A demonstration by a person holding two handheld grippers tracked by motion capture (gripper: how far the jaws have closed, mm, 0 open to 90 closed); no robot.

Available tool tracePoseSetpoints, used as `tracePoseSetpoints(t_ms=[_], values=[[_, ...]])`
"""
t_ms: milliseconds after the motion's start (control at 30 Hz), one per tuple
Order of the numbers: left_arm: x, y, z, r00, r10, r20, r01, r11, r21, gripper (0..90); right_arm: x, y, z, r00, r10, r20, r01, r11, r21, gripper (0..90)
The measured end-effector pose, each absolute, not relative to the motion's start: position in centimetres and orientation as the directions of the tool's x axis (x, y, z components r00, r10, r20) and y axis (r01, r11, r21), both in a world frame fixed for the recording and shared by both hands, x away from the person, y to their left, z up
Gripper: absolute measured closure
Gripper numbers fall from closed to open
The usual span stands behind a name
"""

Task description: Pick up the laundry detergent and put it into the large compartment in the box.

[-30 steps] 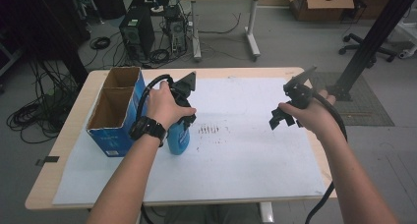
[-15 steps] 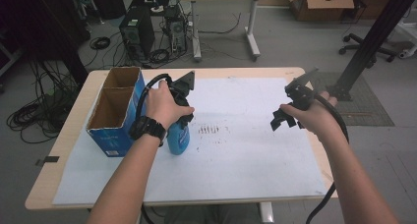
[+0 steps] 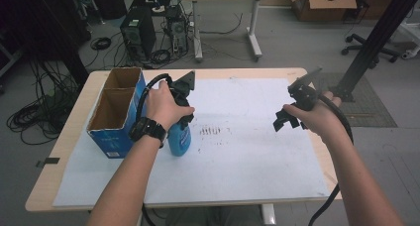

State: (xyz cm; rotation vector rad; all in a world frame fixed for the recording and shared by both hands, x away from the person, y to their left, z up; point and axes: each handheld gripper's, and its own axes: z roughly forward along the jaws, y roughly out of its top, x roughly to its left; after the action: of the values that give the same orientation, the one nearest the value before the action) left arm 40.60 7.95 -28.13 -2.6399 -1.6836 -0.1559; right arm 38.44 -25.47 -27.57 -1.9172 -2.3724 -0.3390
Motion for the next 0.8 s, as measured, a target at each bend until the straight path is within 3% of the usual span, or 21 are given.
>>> tracePoseSetpoints(t_ms=[200,800], values=[[40.4,8.0,-27.3,0.427,0.9,0.094,0.9,-0.432,0.052,37.4,38.3,-25.4,-27.2,-0.222,0.956,0.193,0.971,0.199,0.132,5.6],[39.7,8.1,-19.0,0.452,0.887,0.096,0.882,-0.46,0.098,37.5,38.0,-25.1,-25.8,-0.233,0.949,0.214,0.967,0.202,0.155,5.7]])
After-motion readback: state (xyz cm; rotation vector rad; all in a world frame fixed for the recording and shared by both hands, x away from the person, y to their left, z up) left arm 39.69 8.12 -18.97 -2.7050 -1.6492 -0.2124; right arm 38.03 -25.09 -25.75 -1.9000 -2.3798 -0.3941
